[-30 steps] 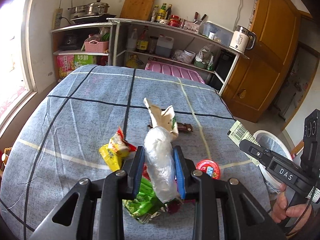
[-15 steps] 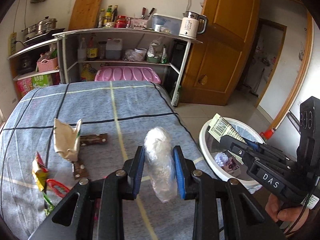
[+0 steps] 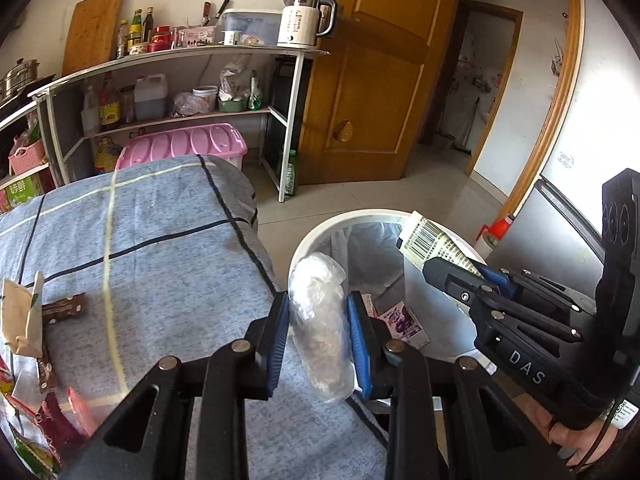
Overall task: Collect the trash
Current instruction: 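Carry both items over the bin and open both grippers to drop them, then move both open grippers back over the trash on the table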
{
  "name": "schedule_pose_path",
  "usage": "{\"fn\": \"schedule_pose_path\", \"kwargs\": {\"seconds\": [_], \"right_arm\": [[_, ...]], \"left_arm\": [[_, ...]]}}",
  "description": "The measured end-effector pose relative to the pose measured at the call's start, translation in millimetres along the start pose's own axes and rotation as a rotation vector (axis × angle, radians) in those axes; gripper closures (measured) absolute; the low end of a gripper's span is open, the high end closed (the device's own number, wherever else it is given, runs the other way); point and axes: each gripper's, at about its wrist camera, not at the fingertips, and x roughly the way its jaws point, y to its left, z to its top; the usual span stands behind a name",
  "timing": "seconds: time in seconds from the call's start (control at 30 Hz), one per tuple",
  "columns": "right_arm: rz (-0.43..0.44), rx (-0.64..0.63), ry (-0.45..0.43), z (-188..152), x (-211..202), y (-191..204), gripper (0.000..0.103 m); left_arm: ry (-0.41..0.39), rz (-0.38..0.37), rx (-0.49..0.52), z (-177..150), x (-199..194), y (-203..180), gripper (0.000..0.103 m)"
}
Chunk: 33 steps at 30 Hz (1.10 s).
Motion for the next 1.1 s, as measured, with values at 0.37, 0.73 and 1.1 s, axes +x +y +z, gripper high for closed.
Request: {"fn": "schedule_pose_path", "kwargs": {"seconds": [0.37, 0.73, 1.1], "right_arm": [[-0.078, 0.006, 0.034, -5, 10, -28, 0.084], [-0.099, 0.027, 0.073, -8, 17, -37, 0.066], [-0.074, 0.028, 0.054, -8, 6, -19, 0.064]], "left_arm": [[0.061, -0.035, 0.027, -1, 32, -24, 0.072], [0.07, -0.043, 0.008, 1, 36, -20, 0.052], [0.018, -0.008, -0.043, -5, 2, 8, 0.043]]}}
